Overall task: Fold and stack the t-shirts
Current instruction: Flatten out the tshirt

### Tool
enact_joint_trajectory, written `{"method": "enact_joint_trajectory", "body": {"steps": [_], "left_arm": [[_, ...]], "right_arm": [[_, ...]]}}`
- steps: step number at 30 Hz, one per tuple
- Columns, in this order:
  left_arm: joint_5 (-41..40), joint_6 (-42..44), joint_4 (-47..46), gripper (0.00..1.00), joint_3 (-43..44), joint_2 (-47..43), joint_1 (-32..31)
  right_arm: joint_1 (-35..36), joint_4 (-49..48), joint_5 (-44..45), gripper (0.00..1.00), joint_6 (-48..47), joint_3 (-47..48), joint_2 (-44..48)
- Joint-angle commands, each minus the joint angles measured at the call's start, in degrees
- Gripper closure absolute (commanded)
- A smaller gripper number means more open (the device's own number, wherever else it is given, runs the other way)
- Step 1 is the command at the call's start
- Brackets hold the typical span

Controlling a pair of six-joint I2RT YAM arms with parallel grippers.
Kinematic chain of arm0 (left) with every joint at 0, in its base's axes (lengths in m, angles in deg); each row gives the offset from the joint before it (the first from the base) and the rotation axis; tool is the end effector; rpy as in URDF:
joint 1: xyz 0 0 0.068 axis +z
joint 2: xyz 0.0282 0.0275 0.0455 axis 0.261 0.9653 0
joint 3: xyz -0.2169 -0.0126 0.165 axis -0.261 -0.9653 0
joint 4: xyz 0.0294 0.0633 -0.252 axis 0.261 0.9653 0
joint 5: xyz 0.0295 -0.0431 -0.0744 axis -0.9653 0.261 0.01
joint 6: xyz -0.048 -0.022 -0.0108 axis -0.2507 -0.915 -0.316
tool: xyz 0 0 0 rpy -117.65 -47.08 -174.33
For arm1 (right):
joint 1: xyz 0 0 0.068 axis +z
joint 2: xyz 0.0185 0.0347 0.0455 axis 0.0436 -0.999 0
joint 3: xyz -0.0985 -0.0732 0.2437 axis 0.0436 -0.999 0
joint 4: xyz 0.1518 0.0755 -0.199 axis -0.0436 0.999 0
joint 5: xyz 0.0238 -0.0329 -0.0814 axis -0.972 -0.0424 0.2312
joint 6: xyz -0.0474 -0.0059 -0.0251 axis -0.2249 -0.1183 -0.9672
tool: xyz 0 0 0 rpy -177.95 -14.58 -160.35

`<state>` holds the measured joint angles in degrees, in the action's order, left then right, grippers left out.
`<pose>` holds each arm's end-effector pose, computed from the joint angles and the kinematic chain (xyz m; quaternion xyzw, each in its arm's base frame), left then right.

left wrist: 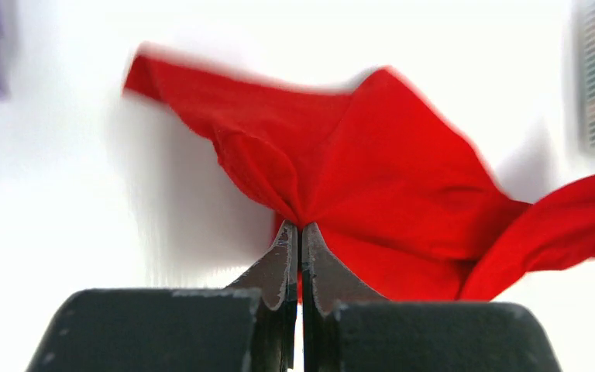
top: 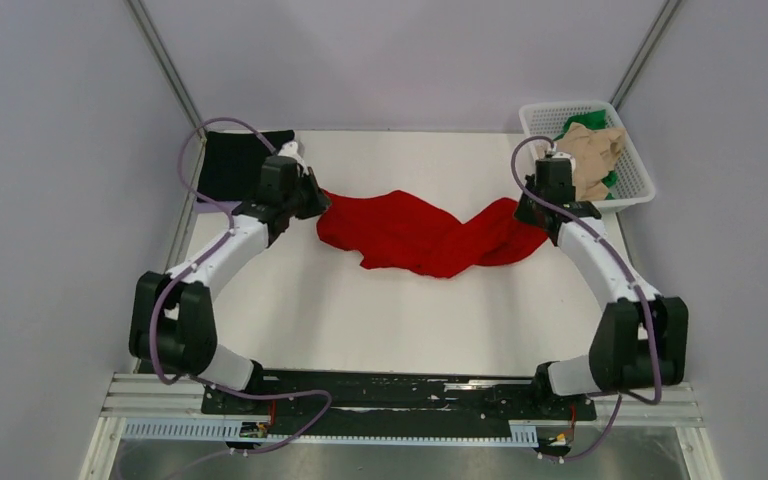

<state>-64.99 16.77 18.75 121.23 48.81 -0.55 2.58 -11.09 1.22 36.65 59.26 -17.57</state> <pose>0.3260 -0.0958 0.2468 -0.1102 0.8866 -0.2312 0.3851 0.3134 0.0232 0.2465 0.1434 0.9287 0.0133 0.3417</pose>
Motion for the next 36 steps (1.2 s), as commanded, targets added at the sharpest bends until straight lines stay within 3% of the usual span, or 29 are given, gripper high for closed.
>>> {"method": "enact_joint_trajectory", "body": {"steps": [1, 13, 20, 24, 26, 30, 33, 35, 36], "left_arm": [[-6.09, 3.96, -2.79, 1.00, 4.64, -10.84, -0.04], [-14.35, 12.75, -4.60, 1.00, 13.54, -38.92, -0.04], [-15.12, 15.73, -4.49, 1.00, 15.48, -46.36, -0.05], [-18.75, 16.39, -4.33, 1.00, 15.80, -44.43, -0.05], [-24.33, 16.51, -4.40, 1.00, 15.19, -41.42, -0.05], [-33.74, 16.53, -5.84, 1.00, 13.11, -31.87, -0.01], [-35.38, 15.01, -5.74, 0.99, 12.98, -20.56, 0.39], [-34.94, 12.87, -5.84, 0.93, 13.20, -12.31, 1.30], [-33.56, 10.63, -5.29, 0.82, 14.20, -9.48, 1.72]], "right_arm": [[0.12, -6.96, 3.14, 1.00, -2.54, 2.81, 14.13], [0.19, -13.56, -5.72, 1.00, -6.99, 5.32, 44.26], [0.23, -12.67, -10.44, 1.00, -5.58, 6.89, 54.04], [0.26, -11.97, -8.67, 1.00, -5.66, 4.55, 55.21], [0.21, -10.63, -7.51, 1.00, -4.14, 2.48, 54.98], [0.25, -10.73, -3.82, 1.00, -0.34, -5.80, 54.32], [0.22, -14.12, 0.59, 1.00, 2.05, -16.76, 53.06], [0.15, -15.32, 1.83, 0.97, 5.16, -23.53, 51.34], [0.18, -15.41, 2.62, 0.93, 7.66, -26.46, 50.12]]}}
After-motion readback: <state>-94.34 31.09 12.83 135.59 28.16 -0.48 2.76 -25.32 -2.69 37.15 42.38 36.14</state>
